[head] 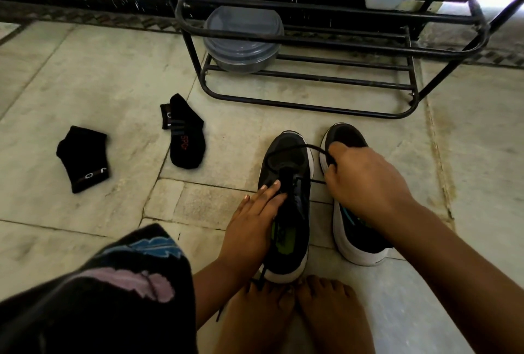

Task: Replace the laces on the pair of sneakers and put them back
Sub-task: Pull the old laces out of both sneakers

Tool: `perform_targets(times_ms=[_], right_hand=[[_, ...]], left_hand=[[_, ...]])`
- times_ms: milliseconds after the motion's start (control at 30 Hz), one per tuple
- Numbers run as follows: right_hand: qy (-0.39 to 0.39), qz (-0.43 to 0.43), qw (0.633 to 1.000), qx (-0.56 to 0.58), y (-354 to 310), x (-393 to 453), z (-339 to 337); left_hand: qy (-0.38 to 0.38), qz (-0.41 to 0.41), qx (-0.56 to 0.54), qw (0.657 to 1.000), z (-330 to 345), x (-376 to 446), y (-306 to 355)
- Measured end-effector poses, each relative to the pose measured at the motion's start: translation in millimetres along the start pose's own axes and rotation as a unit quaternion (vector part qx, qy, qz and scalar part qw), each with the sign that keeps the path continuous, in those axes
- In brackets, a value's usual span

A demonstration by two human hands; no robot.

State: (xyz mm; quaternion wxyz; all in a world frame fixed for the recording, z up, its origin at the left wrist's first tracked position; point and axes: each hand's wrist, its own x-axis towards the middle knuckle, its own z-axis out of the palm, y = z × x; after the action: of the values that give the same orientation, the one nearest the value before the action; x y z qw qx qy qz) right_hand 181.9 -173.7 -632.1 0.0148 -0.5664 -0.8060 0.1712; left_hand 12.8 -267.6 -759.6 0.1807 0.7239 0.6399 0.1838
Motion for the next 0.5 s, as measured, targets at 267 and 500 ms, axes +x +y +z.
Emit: perform_targets(times_ms=[267, 500], right_hand=[[-0.007, 0.057, 0.987, -0.153, -4.6, -5.3, -19.4], [-0.054, -0.009, 0.987, -0.152, -8.6, -3.3, -11.5]], left_hand=[[0.000, -0.001, -0.005, 1.000, -1.8, -0.5, -0.5], [-0.012, -0.008, -0.016, 1.000, -4.4, 0.9, 1.8]])
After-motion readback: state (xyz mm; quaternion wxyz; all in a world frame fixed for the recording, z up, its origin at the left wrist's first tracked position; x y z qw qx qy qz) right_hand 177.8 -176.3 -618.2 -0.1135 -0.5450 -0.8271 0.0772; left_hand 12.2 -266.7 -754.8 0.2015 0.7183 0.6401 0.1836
